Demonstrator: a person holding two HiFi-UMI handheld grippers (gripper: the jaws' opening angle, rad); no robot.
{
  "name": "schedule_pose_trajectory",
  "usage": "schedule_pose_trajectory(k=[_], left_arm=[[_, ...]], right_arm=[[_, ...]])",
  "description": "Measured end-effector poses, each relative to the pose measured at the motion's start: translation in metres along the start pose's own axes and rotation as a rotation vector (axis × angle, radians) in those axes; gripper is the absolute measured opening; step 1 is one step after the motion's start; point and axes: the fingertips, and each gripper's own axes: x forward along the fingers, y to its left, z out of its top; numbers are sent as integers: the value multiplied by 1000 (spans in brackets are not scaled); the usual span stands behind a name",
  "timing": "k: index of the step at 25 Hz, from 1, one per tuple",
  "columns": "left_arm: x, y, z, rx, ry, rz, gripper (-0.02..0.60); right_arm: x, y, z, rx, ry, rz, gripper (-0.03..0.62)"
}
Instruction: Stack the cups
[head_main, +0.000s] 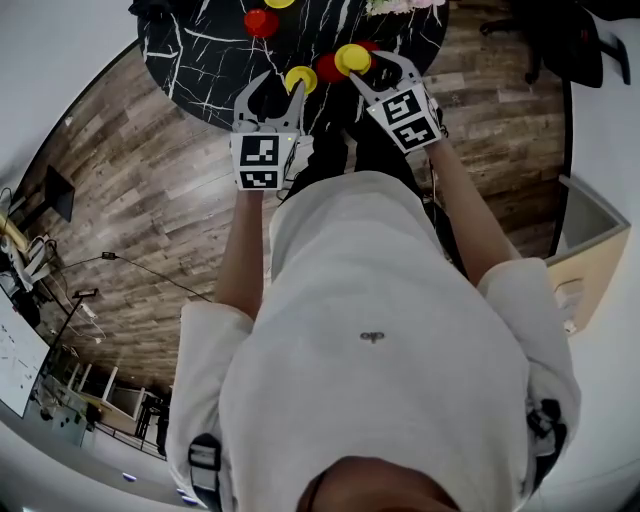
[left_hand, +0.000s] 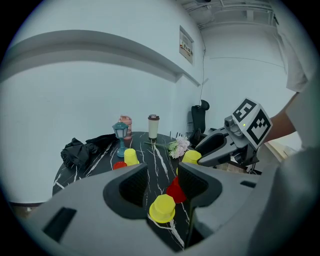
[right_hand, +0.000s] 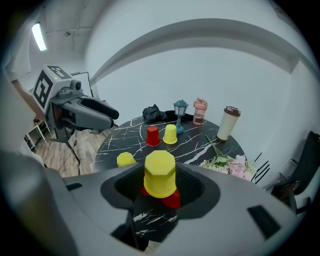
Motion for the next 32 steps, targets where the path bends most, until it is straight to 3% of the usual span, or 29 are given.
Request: schedule_pose_trajectory(k=[18, 32], left_arm=[[7, 8, -1, -20, -10, 20, 190], [44, 55, 16, -41, -45, 50, 190]], right_arm=[[-6, 1, 7, 19, -4, 0, 247], [-34, -13, 40, 66, -61, -78, 241]])
